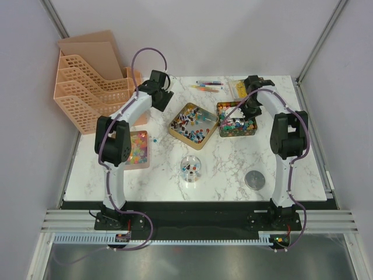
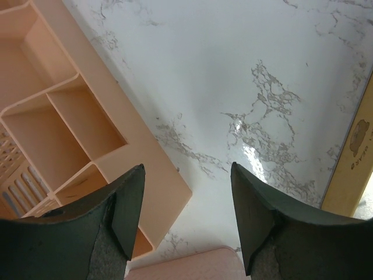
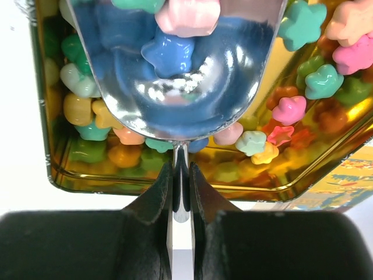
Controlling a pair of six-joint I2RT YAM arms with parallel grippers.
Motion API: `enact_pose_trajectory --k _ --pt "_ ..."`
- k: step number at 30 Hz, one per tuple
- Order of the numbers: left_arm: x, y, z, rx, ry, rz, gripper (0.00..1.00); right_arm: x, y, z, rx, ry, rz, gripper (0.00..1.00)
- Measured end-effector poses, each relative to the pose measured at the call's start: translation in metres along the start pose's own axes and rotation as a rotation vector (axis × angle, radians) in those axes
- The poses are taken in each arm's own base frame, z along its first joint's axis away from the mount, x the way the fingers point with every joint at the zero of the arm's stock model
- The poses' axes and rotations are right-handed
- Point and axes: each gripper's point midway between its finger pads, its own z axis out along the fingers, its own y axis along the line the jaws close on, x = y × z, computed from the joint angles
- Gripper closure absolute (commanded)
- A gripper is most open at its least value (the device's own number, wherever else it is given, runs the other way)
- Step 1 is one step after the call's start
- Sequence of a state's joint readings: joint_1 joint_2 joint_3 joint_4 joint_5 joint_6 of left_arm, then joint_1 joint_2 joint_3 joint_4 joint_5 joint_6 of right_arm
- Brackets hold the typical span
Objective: Pack the candies
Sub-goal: Scoop the fake candies from the storage box.
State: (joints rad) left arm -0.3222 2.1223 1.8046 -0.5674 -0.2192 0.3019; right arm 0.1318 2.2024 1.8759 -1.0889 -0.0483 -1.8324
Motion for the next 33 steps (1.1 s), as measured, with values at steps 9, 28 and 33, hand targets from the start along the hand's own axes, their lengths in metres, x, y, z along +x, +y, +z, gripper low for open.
enact_pose_trajectory --k 9,28,33 --pt "-0.001 0.007 0.007 -0.033 0.014 0.059 0.32 -0.004 0.004 -0.001 0.015 -0.09 0.074 1.0" --pt "-0.014 0.034 0.002 -0.093 -0.006 0.074 0.29 -0.017 0.006 -0.048 0.152 -0.251 0.299 1.0" --pt "-0.023 0.049 -0.004 -0.141 -0.022 0.067 0.0 -0.018 0.008 -0.058 0.178 -0.221 0.285 1.0"
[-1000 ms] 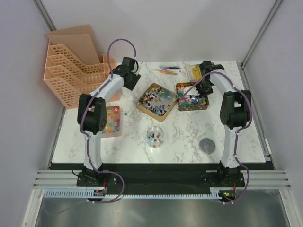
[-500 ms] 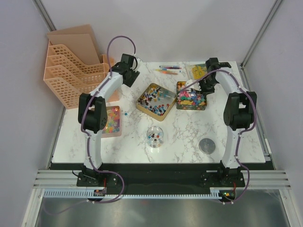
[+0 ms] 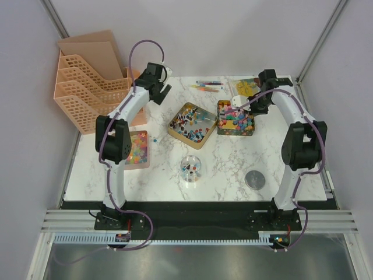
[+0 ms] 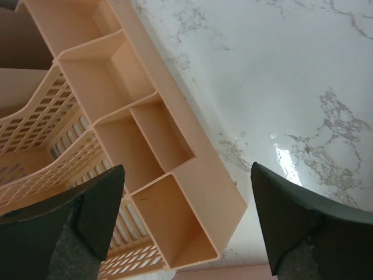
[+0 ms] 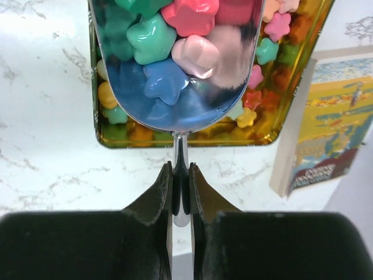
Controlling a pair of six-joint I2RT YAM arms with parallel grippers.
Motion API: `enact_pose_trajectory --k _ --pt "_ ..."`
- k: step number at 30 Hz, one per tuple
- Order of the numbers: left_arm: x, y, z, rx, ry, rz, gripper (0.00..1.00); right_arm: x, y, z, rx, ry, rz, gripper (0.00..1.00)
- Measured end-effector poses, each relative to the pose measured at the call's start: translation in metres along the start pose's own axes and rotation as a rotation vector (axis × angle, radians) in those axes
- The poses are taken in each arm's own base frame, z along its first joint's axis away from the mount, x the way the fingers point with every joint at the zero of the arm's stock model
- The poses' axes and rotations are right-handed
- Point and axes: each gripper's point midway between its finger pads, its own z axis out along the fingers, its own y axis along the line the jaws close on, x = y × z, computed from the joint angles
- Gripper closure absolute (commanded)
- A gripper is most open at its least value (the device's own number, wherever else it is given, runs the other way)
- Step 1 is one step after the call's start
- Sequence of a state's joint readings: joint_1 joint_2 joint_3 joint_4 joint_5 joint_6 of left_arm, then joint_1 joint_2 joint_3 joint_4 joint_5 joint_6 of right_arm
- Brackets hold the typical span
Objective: Pack the candies
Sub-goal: Scoop the fake candies from the storage box, then place the fake candies in the packing bottle.
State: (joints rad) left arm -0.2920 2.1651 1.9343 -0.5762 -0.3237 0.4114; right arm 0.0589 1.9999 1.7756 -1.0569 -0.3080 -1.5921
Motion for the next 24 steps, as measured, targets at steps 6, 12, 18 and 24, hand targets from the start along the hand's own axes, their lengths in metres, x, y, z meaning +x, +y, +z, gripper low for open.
enact_pose_trajectory --k 6,12,18,24 --pt "0.01 0.02 0.002 -0.039 0.027 -0.049 0.0 -0.021 -0.005 -0.043 0.081 0.077 -0.119 1.0" --pt "0.016 0.032 -0.008 0.034 0.026 -0.159 0.0 -0.086 0.016 -0.061 0.107 0.124 -0.307 0.99" --pt "0.006 0.042 -0.044 0.069 -0.033 -0.249 0.0 -0.137 0.046 -0.056 0.063 0.144 -0.448 1.0" --pt "0.015 0.035 -0.065 0.1 -0.052 -0.288 0.0 -0.163 0.058 -0.054 0.06 0.193 -0.503 1.0"
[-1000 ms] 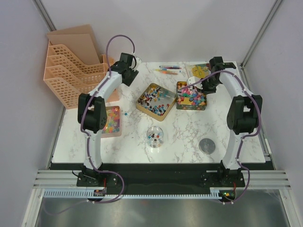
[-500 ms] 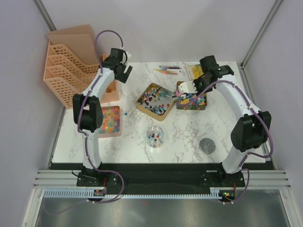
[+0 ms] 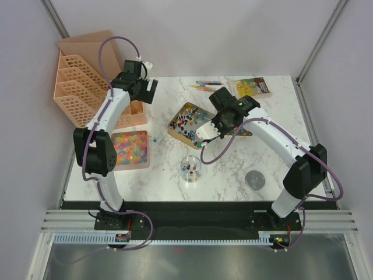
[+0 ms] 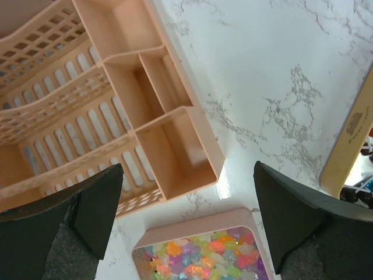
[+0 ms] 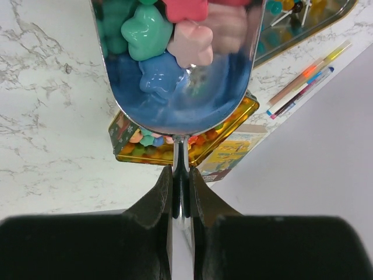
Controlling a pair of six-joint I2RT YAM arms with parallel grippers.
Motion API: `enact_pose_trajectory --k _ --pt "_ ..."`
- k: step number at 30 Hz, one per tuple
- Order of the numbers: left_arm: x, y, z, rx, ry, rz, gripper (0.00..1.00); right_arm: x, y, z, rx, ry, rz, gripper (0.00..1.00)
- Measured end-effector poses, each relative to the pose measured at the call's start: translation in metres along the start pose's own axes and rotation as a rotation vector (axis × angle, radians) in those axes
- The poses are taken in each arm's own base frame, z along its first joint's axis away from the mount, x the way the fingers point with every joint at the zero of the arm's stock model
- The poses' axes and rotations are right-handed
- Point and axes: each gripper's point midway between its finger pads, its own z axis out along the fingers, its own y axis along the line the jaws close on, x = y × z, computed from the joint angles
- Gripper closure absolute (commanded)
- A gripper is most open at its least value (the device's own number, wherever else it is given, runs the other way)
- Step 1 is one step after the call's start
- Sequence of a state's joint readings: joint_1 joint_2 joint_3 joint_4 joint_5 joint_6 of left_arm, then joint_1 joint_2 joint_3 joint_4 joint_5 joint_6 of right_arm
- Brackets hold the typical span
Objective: Pack the candies
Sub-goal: Place the fake candies in the packing bottle.
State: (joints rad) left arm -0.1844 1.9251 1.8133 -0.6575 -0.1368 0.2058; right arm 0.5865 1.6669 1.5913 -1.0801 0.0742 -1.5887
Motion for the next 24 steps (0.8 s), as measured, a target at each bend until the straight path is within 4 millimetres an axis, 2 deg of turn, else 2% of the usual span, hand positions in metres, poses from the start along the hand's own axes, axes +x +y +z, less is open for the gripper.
enact_pose_trajectory --k 4,8,13,20,24 --pt "0.026 -0.003 -0.001 0.001 0.031 -0.002 0.0 -0.023 0.0 -0.003 -0.003 0.021 -0.052 1.0" --pt "0.04 -0.004 0.002 -0.004 0.049 -0.006 0.0 -0.041 0.006 -0.003 -0.02 0.037 -0.105 1.0" --pt "0.047 -0.004 -0.005 -0.011 0.04 -0.019 0.0 -0.048 0.022 0.001 -0.066 0.077 -0.16 1.0" --pt "0.039 0.002 -0.02 -0.04 -0.023 -0.037 0.0 -0.044 0.021 -0.003 -0.049 0.167 -0.196 0.99" --pt "0.038 0.006 -0.021 -0.058 -0.038 -0.047 0.0 -0.047 0.018 -0.005 -0.024 0.209 -0.223 1.0"
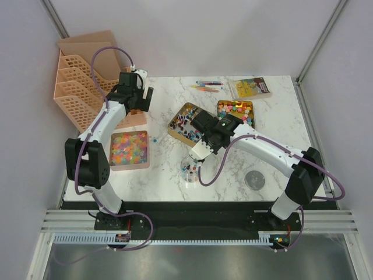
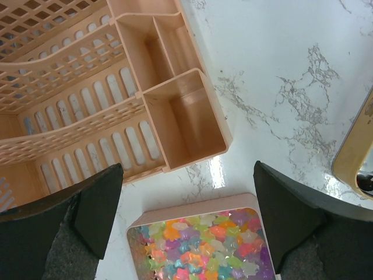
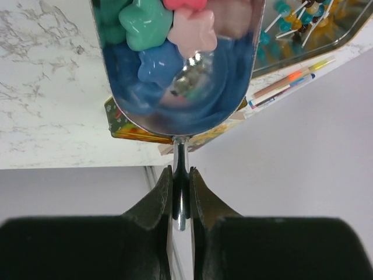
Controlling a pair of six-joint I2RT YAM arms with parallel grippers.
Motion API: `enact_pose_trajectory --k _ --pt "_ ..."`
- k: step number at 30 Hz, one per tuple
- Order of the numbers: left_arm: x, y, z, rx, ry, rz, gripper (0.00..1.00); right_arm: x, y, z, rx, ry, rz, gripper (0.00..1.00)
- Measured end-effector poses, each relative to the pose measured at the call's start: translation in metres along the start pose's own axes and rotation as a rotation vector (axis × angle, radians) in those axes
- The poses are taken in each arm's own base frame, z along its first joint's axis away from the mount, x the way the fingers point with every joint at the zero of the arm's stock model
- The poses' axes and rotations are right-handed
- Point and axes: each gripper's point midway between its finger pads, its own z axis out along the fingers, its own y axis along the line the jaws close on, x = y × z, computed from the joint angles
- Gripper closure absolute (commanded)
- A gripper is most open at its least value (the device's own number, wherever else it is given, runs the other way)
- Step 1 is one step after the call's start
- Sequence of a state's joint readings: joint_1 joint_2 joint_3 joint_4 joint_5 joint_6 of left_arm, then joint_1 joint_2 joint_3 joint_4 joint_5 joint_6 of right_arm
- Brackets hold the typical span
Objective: Pack the candies
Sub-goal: Place the fake candies in the packing bottle, then move the storage box to the center of the board.
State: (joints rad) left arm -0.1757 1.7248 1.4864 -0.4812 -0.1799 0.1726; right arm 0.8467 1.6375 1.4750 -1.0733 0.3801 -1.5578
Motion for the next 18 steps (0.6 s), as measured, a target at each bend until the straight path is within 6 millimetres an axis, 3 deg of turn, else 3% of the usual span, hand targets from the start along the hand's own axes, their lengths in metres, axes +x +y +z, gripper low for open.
enact_pose_trajectory --k 9,18 --pt "0.016 -0.001 -0.002 -0.004 0.017 0.002 0.0 -0.001 -0.009 -0.007 0.052 0.099 -0.037 1.0" --pt "0.012 0.003 -0.016 -0.013 -0.022 -0.006 0.0 -0.002 -0.012 -0.022 0.093 0.175 -0.074 1.0"
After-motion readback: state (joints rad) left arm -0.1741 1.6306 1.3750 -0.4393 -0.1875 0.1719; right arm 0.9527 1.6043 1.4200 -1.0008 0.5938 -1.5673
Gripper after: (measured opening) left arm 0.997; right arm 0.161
